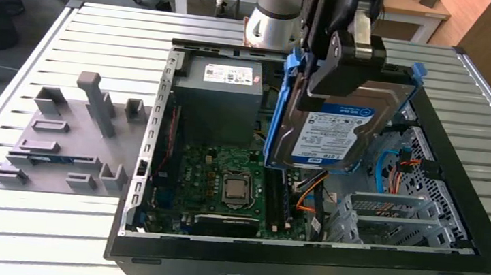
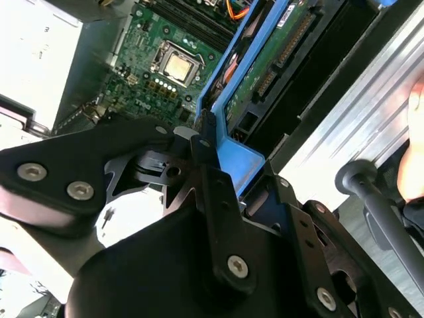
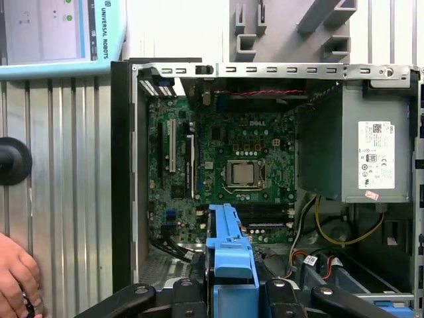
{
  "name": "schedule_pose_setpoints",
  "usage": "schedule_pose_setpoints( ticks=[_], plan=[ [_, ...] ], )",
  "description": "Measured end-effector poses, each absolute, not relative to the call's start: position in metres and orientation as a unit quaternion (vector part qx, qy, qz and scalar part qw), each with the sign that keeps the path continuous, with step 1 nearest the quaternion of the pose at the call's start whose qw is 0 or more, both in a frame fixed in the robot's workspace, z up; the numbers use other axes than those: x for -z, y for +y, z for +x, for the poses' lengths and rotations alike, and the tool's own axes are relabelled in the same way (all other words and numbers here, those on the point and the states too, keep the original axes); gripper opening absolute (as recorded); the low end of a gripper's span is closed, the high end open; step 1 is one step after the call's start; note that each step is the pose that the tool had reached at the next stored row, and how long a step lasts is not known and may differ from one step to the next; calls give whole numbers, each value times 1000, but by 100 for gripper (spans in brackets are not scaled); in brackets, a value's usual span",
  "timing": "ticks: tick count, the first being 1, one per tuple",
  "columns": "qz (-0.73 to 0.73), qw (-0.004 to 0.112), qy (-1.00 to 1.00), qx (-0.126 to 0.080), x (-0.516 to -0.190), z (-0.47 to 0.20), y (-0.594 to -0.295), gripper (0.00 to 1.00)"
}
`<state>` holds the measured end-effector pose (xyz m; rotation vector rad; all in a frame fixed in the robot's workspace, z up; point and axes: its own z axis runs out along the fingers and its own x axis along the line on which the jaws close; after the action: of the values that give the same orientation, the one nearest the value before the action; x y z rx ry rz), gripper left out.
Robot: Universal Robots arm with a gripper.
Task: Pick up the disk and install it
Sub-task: 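Insert the disk into the insertion slot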
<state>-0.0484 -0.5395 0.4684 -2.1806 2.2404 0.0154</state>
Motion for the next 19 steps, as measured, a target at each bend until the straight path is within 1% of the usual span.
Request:
schedule_pose_setpoints(
  ticks=[10,16,19],
  plan=[
    [-697,8,717,-5,-466,-32,-545,36],
    [-697,7,717,-5,-465,-31,-558,36],
    [-697,8,717,-5,-464,-31,-560,36]
  ],
)
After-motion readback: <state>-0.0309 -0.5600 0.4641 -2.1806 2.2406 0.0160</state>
